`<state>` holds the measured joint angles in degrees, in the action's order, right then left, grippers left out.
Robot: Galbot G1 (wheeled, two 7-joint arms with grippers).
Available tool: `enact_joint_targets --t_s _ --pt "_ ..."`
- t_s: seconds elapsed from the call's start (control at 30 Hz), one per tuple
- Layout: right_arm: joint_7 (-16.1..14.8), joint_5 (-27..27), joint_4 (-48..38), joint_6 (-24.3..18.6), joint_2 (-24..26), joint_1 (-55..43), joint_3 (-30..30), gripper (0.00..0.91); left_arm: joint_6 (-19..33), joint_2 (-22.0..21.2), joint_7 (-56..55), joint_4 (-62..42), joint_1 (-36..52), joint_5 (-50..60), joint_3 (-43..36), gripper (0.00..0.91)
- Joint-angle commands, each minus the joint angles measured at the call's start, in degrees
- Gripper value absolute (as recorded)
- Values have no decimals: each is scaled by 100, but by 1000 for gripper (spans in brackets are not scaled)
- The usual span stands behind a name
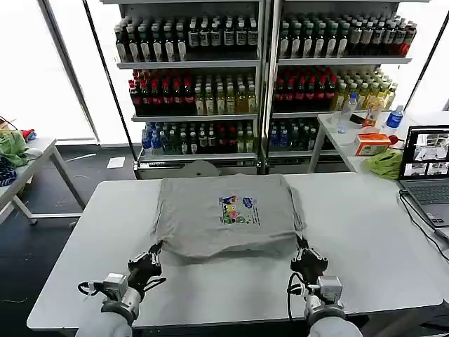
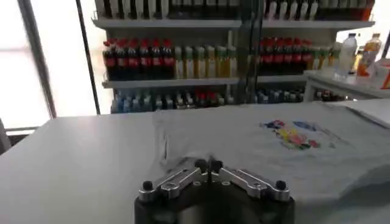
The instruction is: Fold and organize the clothes.
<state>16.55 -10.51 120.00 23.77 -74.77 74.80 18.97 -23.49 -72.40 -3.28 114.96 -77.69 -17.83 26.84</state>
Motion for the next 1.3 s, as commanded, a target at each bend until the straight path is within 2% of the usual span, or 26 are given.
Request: enact_joint_targets --t_s 0.03,0.3,0.5,0.73,1.1,1.17,1.2,1.23,1.3 --pt "-121 99 -862 -88 20 -1197 -36 0 104 3 -87 -865 1120 -197 -180 10" --pt "-122 81 -2129 -93 -40 -2341 -166 0 110 -64 -202 -1772 1993 -247 -519 10" --pt "-157 99 -2776 -78 -206 -2889 -288 0 150 -45 -235 -2510 2587 -254 -690 10" --pt "-215 135 -3627 -95 -494 -3307 -344 0 134 -7 -273 -2970 2867 -298 -764 10" --pt "-250 380 -4270 -114 -724 -3666 -469 0 70 37 -249 -3325 3064 -302 -836 0" --pt "-210 400 -4362 -117 -783 -3734 -475 0 52 16 -259 -3378 3107 -268 -843 10" --pt "-182 389 -4407 -93 -826 -3761 -473 0 20 4 -275 -3391 3119 -248 -845 121" --pt "-174 380 -4443 -77 -876 -3784 -462 907 -19 -8 -281 -3391 3124 -219 -841 907" --pt "-157 272 -4483 -80 -950 -3804 -454 907 -50 -22 -301 -3369 3124 -214 -841 907"
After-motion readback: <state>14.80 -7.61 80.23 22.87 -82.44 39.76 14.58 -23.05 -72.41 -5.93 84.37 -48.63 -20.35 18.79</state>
